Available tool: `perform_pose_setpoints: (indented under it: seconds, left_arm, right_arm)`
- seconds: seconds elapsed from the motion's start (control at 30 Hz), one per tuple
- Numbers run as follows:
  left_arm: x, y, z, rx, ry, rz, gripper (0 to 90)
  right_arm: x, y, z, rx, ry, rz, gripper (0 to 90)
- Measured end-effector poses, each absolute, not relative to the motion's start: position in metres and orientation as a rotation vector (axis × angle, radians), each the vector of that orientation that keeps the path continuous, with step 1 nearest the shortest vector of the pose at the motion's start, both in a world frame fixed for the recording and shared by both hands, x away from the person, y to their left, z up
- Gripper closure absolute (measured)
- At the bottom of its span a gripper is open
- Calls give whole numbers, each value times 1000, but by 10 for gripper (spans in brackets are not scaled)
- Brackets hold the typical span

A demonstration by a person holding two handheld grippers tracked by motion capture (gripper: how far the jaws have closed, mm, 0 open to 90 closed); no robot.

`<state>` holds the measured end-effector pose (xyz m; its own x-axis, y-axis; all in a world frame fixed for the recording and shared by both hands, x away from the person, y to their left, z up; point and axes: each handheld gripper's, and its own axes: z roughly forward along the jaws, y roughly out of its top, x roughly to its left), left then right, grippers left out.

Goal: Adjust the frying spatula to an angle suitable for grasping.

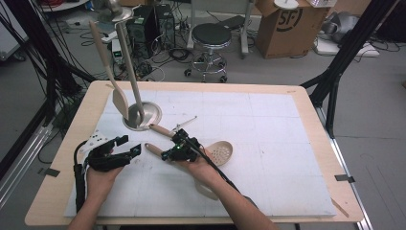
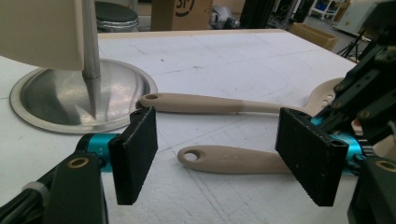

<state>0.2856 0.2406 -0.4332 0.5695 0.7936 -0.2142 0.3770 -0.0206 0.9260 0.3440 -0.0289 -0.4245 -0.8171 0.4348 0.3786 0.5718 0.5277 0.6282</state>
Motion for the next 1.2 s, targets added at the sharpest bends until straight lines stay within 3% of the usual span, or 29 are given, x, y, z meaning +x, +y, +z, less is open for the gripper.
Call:
perform_pose_setpoints:
  seconds: [0.4, 1.2]
  left_arm:
    - [286, 241, -433, 1622, 1005, 435, 301]
    - [286, 240, -433, 1623, 1001, 439, 302]
  right_arm:
    - [338, 0, -443, -758, -2749, -879, 897]
    - [360, -10, -442, -954, -2738, -925, 900]
